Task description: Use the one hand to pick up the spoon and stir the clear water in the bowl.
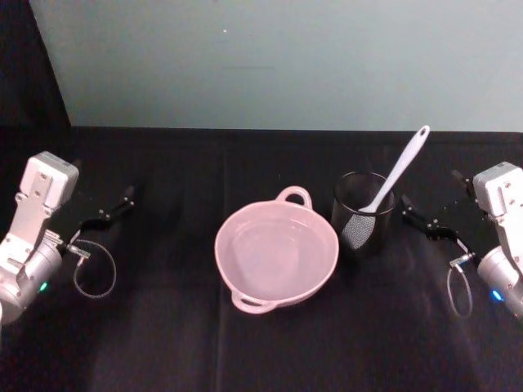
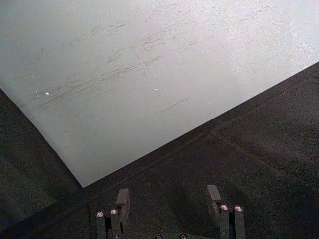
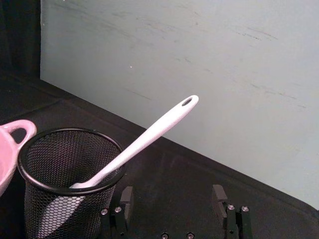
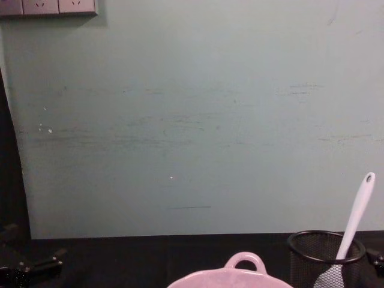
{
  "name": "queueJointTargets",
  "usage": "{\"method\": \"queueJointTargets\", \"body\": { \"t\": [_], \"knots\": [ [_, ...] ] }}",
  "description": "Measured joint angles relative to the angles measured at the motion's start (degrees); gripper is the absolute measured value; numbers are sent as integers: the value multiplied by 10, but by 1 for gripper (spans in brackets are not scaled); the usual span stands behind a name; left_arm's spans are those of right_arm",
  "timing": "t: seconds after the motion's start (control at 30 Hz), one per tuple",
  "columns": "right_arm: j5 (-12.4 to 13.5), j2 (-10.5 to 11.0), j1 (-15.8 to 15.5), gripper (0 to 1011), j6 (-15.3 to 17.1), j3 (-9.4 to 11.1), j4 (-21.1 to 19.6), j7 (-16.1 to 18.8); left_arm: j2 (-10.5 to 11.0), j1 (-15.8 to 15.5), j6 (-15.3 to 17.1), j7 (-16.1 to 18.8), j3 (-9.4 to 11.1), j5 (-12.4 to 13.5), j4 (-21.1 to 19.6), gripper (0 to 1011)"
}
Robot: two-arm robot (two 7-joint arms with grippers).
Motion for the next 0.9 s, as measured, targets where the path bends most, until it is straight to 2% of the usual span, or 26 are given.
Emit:
{"method": "queueJointTargets", "body": {
  "t": [0.4, 0.57, 0.63, 0.73, 0.77, 0.83, 0.87, 0.9],
  "knots": [
    [-1, 1, -1, 1003, 0, 1, -1, 0, 0, 0, 0, 0, 0, 0, 0, 1011],
    [-6, 13, -26, 1003, 0, 16, -21, -4, 0, 0, 0, 0, 0, 0, 0, 1011],
    [2, 17, -44, 1003, -3, 30, -37, -7, 0, 0, 0, 0, 0, 0, 0, 1011],
    [49, 12, -73, 1003, -12, 61, -60, -3, 0, 0, 0, 0, 0, 0, 0, 1011],
    [83, 6, -84, 1003, -16, 76, -68, 6, 0, 0, 0, 0, 0, 0, 0, 1011],
    [127, -4, -96, 1003, -18, 93, -76, 23, 0, 0, 0, 0, 0, 0, 0, 1011],
    [160, -13, -102, 1003, -18, 105, -81, 39, 0, 0, 0, 0, 0, 0, 0, 1011],
    [177, -17, -104, 1003, -15, 111, -83, 47, 0, 0, 0, 0, 0, 0, 0, 1011]
  ]
}}
